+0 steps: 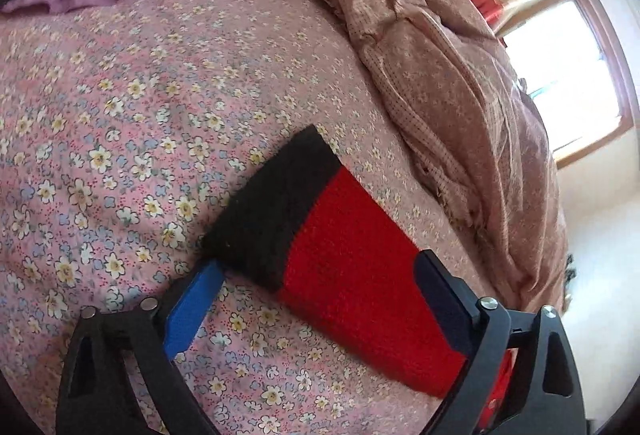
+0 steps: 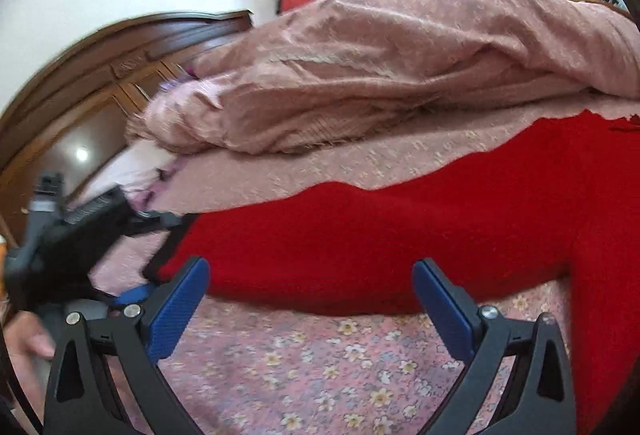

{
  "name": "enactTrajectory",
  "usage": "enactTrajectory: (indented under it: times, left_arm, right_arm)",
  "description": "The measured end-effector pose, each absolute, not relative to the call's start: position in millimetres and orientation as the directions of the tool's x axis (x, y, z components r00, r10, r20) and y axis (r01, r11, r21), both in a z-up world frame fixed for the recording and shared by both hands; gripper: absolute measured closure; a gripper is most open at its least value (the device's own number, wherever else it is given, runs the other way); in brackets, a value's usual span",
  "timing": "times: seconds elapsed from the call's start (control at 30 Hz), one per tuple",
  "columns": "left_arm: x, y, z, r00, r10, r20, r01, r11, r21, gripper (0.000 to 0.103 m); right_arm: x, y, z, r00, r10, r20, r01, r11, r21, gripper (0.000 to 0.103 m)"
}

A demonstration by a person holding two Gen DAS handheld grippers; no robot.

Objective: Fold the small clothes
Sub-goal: 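Carry the sleeve across the cardigan body with the left tool and release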

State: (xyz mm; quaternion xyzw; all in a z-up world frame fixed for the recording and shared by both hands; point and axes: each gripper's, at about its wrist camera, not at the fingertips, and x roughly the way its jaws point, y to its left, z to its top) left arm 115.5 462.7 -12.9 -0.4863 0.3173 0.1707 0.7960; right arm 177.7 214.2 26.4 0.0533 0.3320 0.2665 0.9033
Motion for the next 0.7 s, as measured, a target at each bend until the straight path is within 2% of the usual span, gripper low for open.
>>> enactTrajectory:
  times: [0.07, 0.1, 0.13, 0.17, 0.27, 0.47, 0.6, 0.7]
  left_arm:
    - [114, 468, -16, 0.744, -0.024, -0.667, -0.594, 0.433, -0.678, 0.039]
    - [113, 470, -19, 0.741, -0.026, -0.67, -0.602, 0.416, -0.682, 0.072]
    - [113, 473, -27, 0.734, -0.058, -0.676, -0.61, 0.381, -0.695, 0.101]
    - [111, 475, -34, 0.74, -0.09, -0.666, -0.607, 0.338, -0.72, 0.1]
    - [100, 476, -37, 0.788, -0.087, -0.61, -0.567, 0.285, -0.773, 0.1]
    - [100, 467, -9, 0.82, -0.037, -0.571, -0.525, 0.349, -0.776, 0.1]
    - [109, 452, 19, 0.856, -0.013, -0.518, -0.469, 0.403, -0.786, 0.1]
    - [120, 430, 48, 0.882, -0.011, -0.471, -0.403, 0.499, -0.767, 0.1]
  right_arm:
    - [181, 220, 21, 0.635, 0.468, -0.614, -0.419, 0.877, 0.235, 0.0]
    - [182, 221, 22, 0.636, 0.468, -0.614, -0.421, 0.877, 0.232, 0.0]
    - [181, 220, 21, 0.638, 0.468, -0.611, -0.423, 0.877, 0.23, 0.0]
    - [180, 220, 22, 0.64, 0.472, -0.607, -0.425, 0.875, 0.232, 0.0]
    - [179, 215, 21, 0.637, 0.486, -0.599, -0.427, 0.869, 0.251, 0.0]
    - [184, 210, 15, 0.608, 0.502, -0.615, -0.411, 0.862, 0.298, 0.0]
    - [192, 182, 32, 0.57, 0.607, -0.554, -0.427, 0.795, 0.432, 0.0]
    - [197, 142, 63, 0.587, 0.633, -0.504, -0.429, 0.772, 0.47, 0.0]
